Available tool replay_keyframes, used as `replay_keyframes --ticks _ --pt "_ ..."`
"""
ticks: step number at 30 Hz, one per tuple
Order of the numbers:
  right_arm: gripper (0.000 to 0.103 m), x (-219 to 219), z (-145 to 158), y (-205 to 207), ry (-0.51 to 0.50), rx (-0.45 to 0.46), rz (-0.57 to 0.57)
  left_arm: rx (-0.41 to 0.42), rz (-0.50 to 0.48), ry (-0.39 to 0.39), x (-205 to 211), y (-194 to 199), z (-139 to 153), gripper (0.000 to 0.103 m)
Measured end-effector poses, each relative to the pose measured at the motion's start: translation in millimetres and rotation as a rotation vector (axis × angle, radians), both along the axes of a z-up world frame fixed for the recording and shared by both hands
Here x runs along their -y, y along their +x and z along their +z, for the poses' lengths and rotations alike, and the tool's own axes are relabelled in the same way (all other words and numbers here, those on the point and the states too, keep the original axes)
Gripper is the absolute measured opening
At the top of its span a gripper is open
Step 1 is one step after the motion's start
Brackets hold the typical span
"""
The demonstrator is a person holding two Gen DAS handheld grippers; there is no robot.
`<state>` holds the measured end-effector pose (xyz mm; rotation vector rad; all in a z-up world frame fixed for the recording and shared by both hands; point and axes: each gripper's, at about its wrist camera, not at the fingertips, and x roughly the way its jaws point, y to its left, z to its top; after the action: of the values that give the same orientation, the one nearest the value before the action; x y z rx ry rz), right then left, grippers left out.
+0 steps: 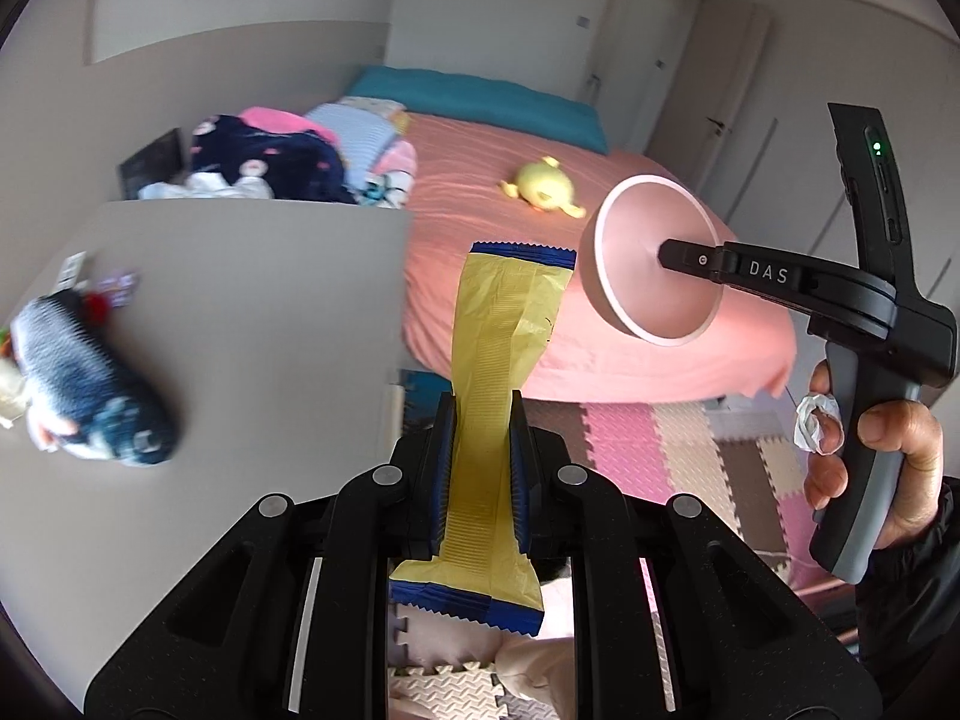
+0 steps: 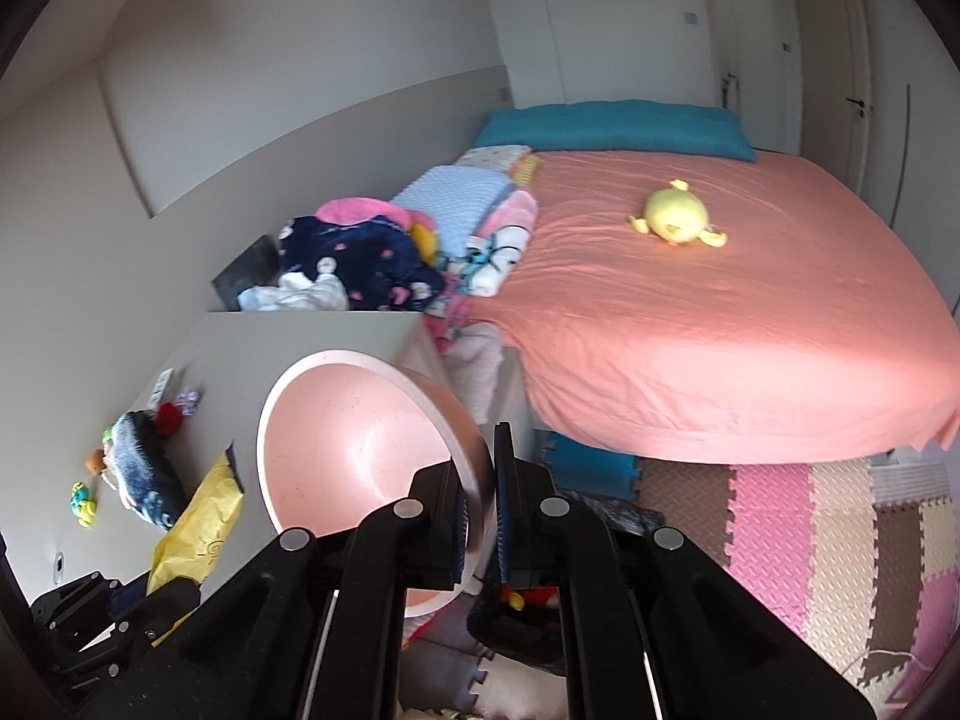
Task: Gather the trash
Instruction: 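Carry the wrapper and pink bowl to the trash bag and release both, then move both grippers back over the table toward the fish plush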
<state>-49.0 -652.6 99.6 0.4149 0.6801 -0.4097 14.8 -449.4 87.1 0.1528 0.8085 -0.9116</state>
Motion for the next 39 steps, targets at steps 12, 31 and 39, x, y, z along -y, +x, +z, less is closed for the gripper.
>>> replay_keyframes --ticks 12,31,39 --pt "0.040 81 -57 -8 0.284 -0.129 -0.050 -0.066 -0.060 0.174 98 0 -47 0.077" --pt "0.058 53 -38 -6 0.181 -0.079 -0.013 -0.051 0.126 0.106 37 23 -41 0.097" --pt "0.062 -8 -26 28 0.152 -0.064 0.116 -0.033 0.220 0.092 -20 36 -29 0.097"
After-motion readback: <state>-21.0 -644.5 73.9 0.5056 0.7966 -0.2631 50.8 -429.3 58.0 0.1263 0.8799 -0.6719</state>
